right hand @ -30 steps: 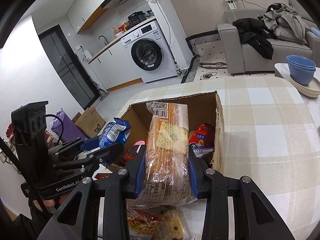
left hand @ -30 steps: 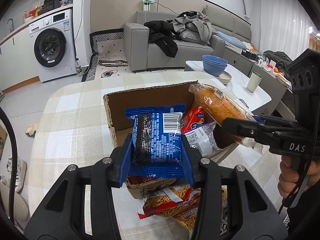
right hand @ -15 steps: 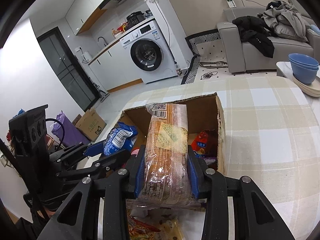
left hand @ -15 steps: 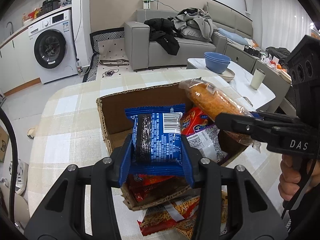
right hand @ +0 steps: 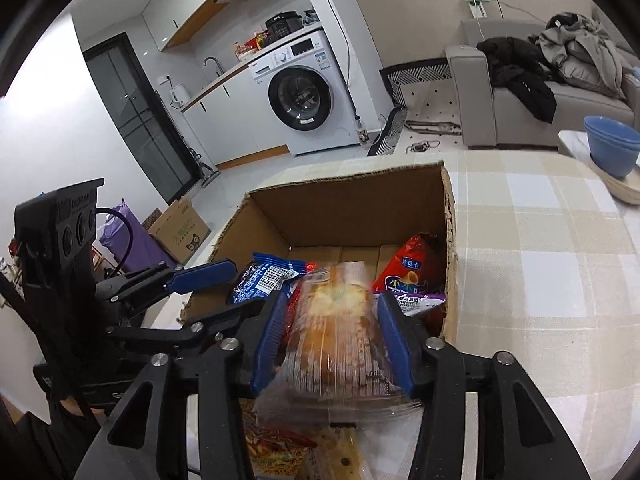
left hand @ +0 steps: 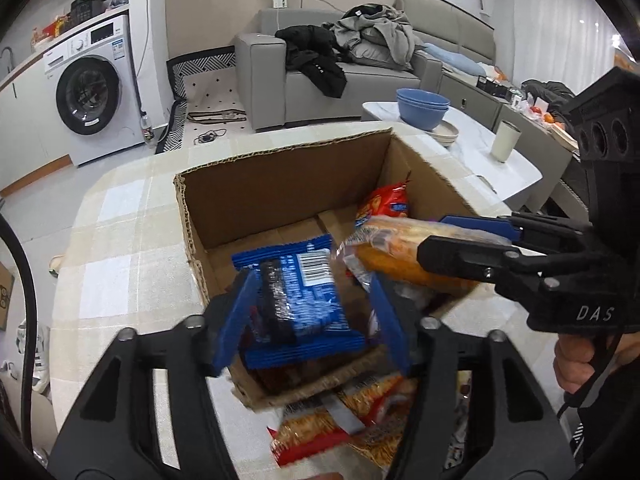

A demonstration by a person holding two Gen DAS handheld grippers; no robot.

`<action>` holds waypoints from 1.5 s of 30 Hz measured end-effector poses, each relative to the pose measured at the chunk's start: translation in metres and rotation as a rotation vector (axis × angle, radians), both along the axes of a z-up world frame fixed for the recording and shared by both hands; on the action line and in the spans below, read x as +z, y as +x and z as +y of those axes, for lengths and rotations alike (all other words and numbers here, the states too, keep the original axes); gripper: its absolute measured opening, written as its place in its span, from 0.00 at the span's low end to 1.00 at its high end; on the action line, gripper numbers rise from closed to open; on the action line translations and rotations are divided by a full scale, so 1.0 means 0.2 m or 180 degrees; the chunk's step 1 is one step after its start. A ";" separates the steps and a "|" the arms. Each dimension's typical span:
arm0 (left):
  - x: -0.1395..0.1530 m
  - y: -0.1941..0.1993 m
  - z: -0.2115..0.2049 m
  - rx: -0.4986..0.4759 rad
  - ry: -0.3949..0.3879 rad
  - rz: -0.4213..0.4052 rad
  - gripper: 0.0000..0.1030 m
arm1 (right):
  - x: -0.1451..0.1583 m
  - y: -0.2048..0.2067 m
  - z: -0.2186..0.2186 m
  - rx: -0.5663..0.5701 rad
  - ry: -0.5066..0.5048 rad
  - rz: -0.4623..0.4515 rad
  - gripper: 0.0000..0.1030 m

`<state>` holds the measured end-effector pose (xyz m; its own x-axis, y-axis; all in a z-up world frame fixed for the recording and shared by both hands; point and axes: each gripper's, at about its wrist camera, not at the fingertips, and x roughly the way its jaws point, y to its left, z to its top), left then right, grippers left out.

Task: Organize snacks
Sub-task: 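Withdraw both open tools from the box back to the remaining pile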

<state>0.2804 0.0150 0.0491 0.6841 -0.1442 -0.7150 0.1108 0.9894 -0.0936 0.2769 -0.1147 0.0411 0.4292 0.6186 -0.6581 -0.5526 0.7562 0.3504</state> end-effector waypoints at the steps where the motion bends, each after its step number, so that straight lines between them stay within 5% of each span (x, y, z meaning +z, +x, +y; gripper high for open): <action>1: 0.01 -0.02 -0.01 0.0011 0.0005 -0.0019 0.77 | 0.01 -0.02 -0.01 -0.0011 0.0000 -0.0059 0.62; 2: 0.02 -0.05 -0.01 -0.0016 -0.0026 -0.0049 0.80 | 0.02 -0.03 -0.03 -0.0038 0.0006 -0.0106 0.73; 7: 0.07 -0.14 0.00 0.0078 0.0029 -0.0100 0.86 | 0.07 -0.11 -0.12 -0.0129 0.0055 -0.0256 0.91; 9: 0.08 -0.18 0.02 0.0115 -0.0054 -0.0113 1.00 | 0.09 -0.15 -0.17 -0.0202 0.0058 -0.0309 0.97; 31: 0.00 -0.73 0.10 0.0395 -0.0087 -0.0097 0.99 | -0.13 -0.55 -0.35 -0.0364 -0.0237 -0.0010 0.99; 45: -0.06 -0.80 0.01 0.0311 -0.0059 -0.0006 0.99 | -0.23 -0.64 -0.25 -0.0142 -0.0626 0.0031 0.99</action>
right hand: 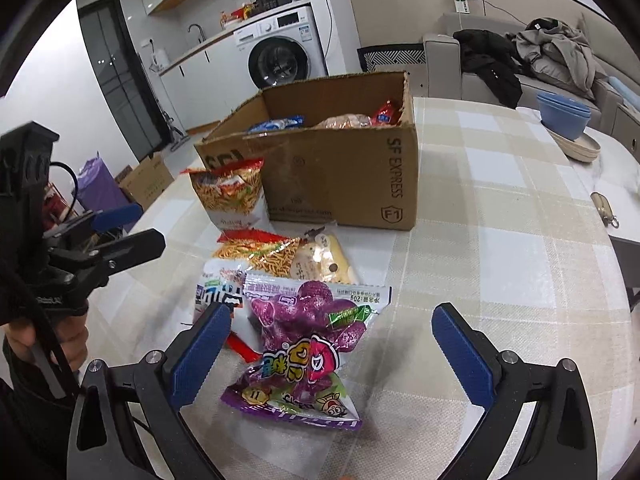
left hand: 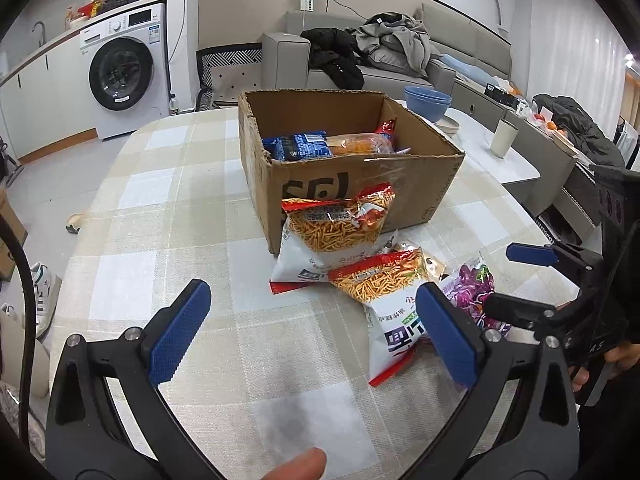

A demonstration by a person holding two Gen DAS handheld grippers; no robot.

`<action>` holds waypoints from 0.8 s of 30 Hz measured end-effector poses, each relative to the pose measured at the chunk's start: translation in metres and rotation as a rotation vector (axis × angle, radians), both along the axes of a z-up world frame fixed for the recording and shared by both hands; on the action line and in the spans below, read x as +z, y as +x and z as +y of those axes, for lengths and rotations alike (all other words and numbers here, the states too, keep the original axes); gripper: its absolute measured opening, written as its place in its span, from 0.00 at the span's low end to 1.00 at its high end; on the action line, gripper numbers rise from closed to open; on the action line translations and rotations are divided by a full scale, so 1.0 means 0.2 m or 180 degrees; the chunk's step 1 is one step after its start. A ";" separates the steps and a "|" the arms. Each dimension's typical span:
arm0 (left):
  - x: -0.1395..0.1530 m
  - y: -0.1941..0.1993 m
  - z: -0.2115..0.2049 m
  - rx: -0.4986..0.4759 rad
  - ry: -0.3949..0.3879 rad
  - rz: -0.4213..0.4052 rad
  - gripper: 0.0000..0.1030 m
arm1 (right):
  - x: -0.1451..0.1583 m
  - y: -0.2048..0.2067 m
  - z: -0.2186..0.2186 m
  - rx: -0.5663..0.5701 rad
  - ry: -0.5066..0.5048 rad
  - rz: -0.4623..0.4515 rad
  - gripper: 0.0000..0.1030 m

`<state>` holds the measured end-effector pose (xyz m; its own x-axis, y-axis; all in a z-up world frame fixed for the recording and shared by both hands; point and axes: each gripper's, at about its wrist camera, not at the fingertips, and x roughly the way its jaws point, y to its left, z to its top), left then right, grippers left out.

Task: Organize snacks
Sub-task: 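Withdraw both open tools from the box back to the remaining pile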

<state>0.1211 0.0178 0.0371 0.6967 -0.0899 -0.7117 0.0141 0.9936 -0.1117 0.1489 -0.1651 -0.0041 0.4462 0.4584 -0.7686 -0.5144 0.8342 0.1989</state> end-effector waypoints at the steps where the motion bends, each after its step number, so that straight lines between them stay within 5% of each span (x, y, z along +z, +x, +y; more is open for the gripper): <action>1: 0.00 0.00 -0.01 -0.0001 0.0010 0.0008 0.99 | -0.01 0.00 0.01 0.0006 -0.0020 0.0017 0.99; 24: -0.07 0.03 0.02 0.0027 0.0026 0.0124 0.99 | -0.17 0.04 0.07 -0.0009 -0.0322 0.0273 0.99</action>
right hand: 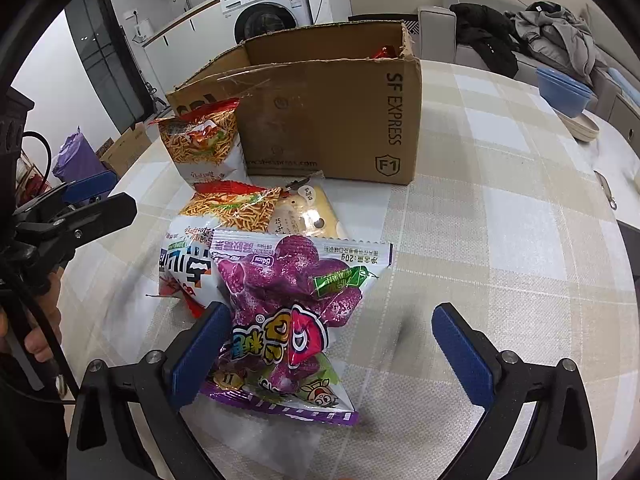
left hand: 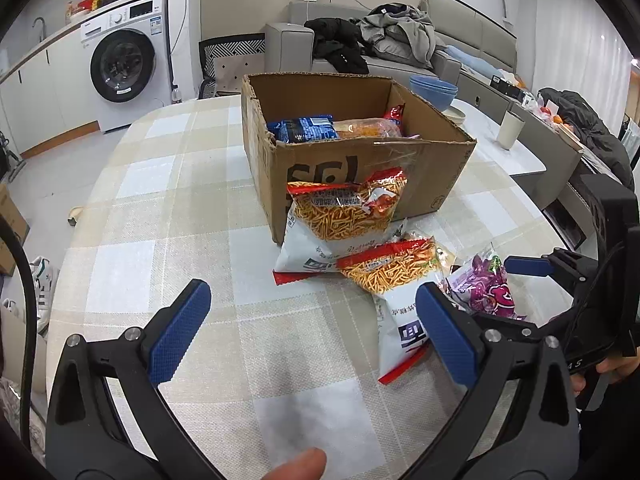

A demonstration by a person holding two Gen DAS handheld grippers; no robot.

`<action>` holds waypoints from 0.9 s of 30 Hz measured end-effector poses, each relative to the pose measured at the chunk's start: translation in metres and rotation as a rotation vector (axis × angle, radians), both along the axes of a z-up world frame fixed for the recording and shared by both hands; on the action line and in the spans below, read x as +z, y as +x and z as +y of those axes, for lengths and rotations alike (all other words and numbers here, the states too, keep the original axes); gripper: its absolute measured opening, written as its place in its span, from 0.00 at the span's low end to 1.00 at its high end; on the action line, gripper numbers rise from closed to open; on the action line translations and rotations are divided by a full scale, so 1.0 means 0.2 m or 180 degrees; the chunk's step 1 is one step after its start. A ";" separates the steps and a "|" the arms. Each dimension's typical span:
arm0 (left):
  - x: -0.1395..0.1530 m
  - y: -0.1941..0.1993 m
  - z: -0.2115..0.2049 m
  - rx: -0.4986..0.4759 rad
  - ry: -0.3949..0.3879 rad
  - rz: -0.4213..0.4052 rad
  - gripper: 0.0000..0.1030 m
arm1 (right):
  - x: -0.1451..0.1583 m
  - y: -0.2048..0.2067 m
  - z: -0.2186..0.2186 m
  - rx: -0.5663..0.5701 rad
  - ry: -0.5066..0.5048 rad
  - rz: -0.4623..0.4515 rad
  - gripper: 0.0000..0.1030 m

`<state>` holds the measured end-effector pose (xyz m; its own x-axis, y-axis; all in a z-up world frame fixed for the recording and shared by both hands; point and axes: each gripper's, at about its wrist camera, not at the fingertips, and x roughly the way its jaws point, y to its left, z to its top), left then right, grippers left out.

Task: Organize snacks
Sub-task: 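Withdraw both open tools from the box back to the remaining pile, then grasp the purple candy bag with the right tool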

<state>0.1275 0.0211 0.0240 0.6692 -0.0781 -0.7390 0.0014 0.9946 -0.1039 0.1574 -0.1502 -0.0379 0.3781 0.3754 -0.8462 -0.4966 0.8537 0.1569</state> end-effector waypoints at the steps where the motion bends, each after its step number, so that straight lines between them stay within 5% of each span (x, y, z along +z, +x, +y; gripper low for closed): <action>1: -0.01 0.00 0.00 -0.0004 0.0000 0.0003 0.99 | 0.00 0.00 0.00 0.0016 -0.0004 0.0011 0.99; 12: -0.05 0.01 -0.02 -0.0045 0.0025 0.0069 0.99 | -0.04 0.01 0.00 0.0025 -0.0019 0.0063 0.99; 21: -0.07 0.02 -0.03 -0.0047 0.0021 0.0089 0.99 | -0.04 -0.03 0.03 0.0212 0.0107 0.0118 0.76; 27: -0.08 0.02 -0.03 -0.0052 0.0029 0.0099 0.99 | 0.00 -0.06 0.05 0.0354 0.0157 0.0085 0.50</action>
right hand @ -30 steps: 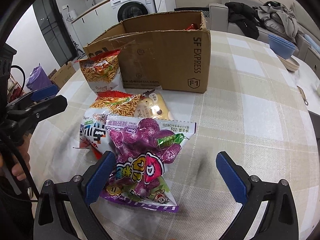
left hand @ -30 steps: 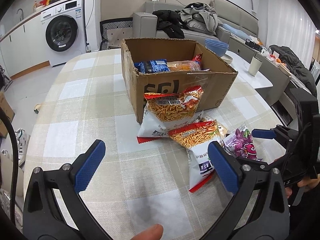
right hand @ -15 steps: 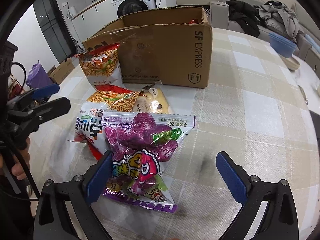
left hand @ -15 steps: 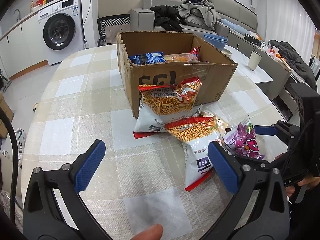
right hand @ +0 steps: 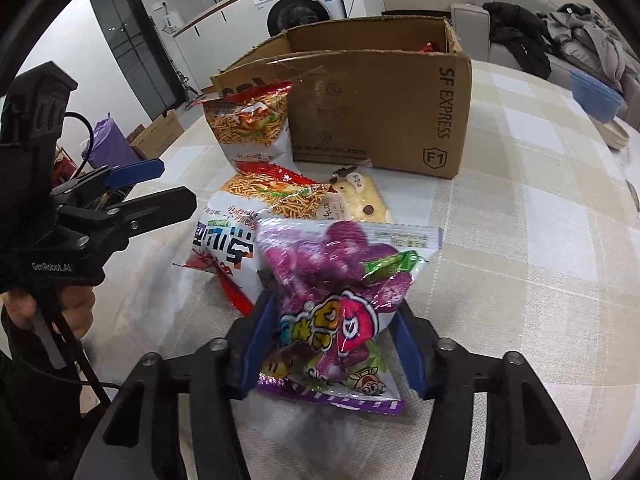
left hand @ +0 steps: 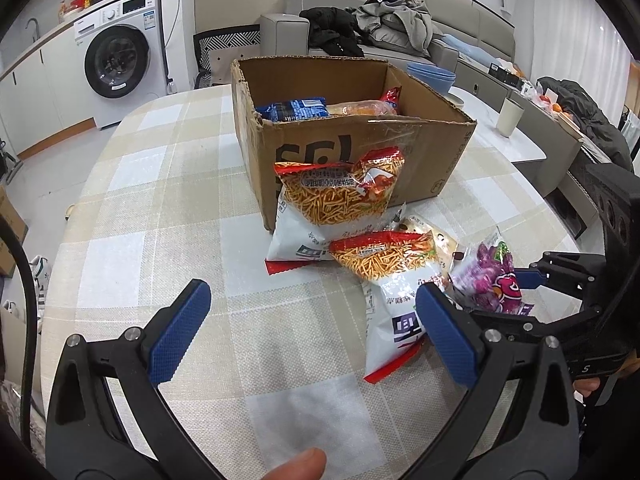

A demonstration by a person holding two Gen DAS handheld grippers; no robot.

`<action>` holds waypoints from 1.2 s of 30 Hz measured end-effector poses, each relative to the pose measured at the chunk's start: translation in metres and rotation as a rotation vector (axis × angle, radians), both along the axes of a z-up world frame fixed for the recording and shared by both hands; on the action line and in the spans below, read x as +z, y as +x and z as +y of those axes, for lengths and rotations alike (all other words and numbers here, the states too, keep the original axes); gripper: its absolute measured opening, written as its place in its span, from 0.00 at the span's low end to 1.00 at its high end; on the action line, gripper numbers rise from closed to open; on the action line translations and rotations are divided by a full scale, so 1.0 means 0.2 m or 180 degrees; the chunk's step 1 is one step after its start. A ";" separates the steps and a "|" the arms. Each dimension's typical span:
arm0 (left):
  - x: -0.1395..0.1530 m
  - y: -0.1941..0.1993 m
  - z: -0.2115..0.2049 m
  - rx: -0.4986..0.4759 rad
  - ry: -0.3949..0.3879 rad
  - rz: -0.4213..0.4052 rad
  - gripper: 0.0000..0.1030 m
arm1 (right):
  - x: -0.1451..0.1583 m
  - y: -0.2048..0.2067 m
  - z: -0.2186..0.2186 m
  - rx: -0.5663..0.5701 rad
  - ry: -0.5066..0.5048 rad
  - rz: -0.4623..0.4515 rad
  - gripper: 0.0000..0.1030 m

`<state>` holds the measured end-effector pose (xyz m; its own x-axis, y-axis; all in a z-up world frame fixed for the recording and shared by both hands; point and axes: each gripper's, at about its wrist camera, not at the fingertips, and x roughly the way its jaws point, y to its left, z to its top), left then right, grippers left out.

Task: Organize snacks
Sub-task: 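Grasp the purple candy bag with the right tool, then grasp the red-and-white noodle snack bag with left tool while right tool holds candy bag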

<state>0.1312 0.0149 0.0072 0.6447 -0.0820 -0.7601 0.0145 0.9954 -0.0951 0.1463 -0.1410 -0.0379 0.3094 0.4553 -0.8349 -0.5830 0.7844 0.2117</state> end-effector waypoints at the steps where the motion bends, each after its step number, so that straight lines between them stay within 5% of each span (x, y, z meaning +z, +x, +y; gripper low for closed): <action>1: 0.00 0.00 0.00 0.0001 0.0002 0.0002 0.99 | 0.00 -0.01 0.01 0.0021 -0.0010 -0.0026 0.50; 31: -0.08 0.00 -0.14 -0.0317 -0.0055 0.0155 0.99 | 0.35 -0.05 -0.24 -0.0402 0.0786 -0.0744 0.47; 36: -0.10 0.02 -0.17 -0.0377 -0.0153 0.0190 0.89 | 0.35 -0.06 -0.25 -0.0407 0.0780 -0.0727 0.47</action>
